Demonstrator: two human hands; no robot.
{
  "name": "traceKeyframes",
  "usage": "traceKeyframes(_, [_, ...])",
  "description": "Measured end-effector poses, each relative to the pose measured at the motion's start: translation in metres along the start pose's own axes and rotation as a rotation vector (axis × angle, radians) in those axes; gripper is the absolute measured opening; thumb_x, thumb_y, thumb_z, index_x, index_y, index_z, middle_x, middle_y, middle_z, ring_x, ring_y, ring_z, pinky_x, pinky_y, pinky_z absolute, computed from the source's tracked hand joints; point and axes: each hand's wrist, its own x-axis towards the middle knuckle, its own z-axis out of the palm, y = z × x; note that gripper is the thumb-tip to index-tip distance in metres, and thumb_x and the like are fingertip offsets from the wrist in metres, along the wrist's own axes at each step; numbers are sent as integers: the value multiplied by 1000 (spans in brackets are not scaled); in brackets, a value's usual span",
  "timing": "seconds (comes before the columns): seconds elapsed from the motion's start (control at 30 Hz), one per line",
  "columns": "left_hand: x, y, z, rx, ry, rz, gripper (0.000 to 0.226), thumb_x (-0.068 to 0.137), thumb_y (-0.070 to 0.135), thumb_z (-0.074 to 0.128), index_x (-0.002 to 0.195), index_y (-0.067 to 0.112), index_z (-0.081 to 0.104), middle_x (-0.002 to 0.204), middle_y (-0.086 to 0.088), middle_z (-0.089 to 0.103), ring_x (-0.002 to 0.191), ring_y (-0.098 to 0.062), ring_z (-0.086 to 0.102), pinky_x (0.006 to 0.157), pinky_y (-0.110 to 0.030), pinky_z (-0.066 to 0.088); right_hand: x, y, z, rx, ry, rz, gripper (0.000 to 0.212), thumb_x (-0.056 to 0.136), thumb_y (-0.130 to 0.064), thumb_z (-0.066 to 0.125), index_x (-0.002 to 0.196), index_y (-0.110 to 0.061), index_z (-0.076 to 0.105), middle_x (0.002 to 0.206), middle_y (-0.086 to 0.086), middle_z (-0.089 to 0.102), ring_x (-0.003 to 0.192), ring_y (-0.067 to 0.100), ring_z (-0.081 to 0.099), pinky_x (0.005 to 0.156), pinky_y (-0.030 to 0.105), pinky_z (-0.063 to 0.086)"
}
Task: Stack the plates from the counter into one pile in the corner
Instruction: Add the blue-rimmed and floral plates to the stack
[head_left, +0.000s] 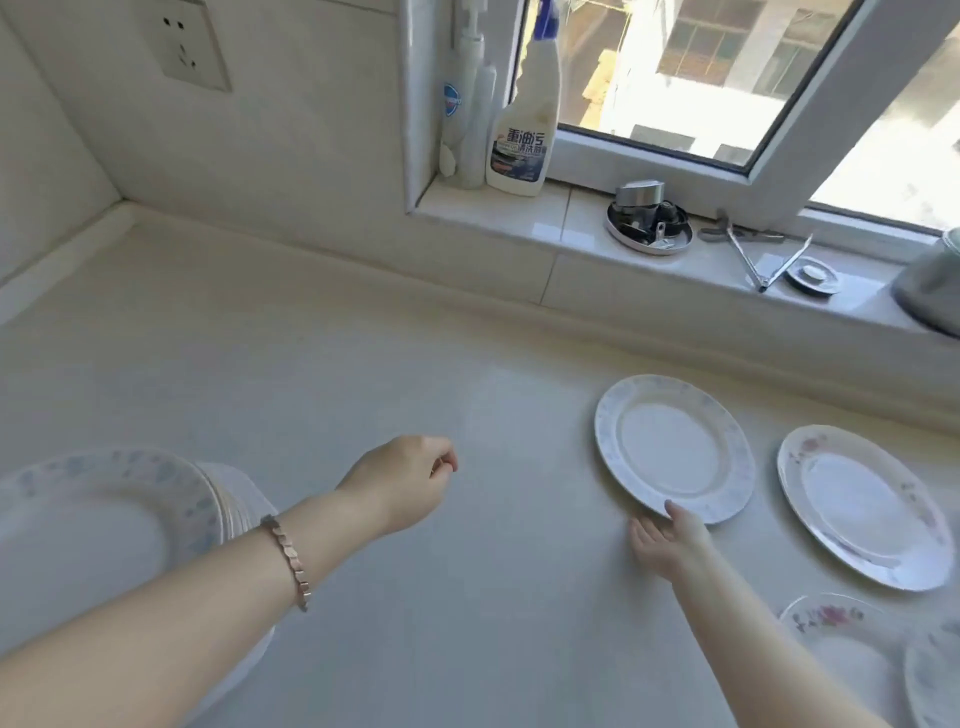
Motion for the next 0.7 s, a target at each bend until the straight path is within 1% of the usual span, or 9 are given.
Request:
traceKeyframes(0.1, [7,17,10,-35,-42,-28,27,92,19,40,105,19,64,89,4,58,85,-20,57,72,-23,42,21,-12,-3,161,-38,-51,50,95,-29,48,141,-12,36,149,-5,38,136,11,39,108,21,33])
traceKeyframes(0.17, [9,23,14,-75,-56,-61,25,92,19,41,102,19,64,90,4,61,87,-21,59,72,-26,44,32,-13,-3,200,-11,-92,35,94,-26,50,128,-16,47,145,-6,43,132,12,43,98,22,39])
traceKeyframes(0.27, [10,22,17,-217,-65,-126,21,92,16,42,87,20,62,88,4,64,91,-20,63,75,-26,48,43,-11,-5,149,31,-179,40,97,-11,44,136,-10,38,147,3,41,134,20,40,103,34,37])
traceKeyframes(0.4, [9,15,15,-471,-43,-223,26,93,8,43,75,21,55,81,-2,64,72,-14,61,63,-22,44,26,-10,-17,71,-65,-174,47,96,3,38,142,-6,33,138,9,49,133,25,43,110,36,34])
traceKeyframes(0.43, [9,14,14,-534,-26,-254,23,94,7,43,78,17,56,80,-4,63,69,-13,60,61,-22,43,15,-8,-21,31,-108,-176,45,96,4,38,139,-5,36,126,9,58,126,23,52,103,31,41])
traceKeyframes(0.5, [9,15,11,-683,20,-314,12,96,10,42,95,10,54,79,-5,60,65,-15,58,58,-24,43,-9,0,-28,-93,-218,-190,34,94,5,39,126,-6,45,87,2,76,83,12,73,69,19,57])
traceKeyframes(0.57, [6,14,5,-824,52,-346,15,98,19,40,111,13,45,80,-4,56,64,-18,56,57,-27,43,-38,9,-28,-255,-331,-206,25,92,7,41,112,-5,52,62,-1,74,54,10,70,47,20,56])
traceKeyframes(0.63, [-3,8,-4,-845,79,-340,18,99,30,37,110,17,41,83,-4,54,64,-21,56,56,-29,45,-67,20,-16,-402,-475,-212,21,89,8,44,102,-1,58,64,2,74,54,13,70,48,22,56])
traceKeyframes(0.7, [-15,-8,-15,-630,198,-306,23,97,36,39,97,13,45,78,-1,52,69,-25,55,54,-29,43,-96,33,0,-534,-601,-212,20,87,7,48,96,-1,64,66,5,74,55,16,70,50,24,57])
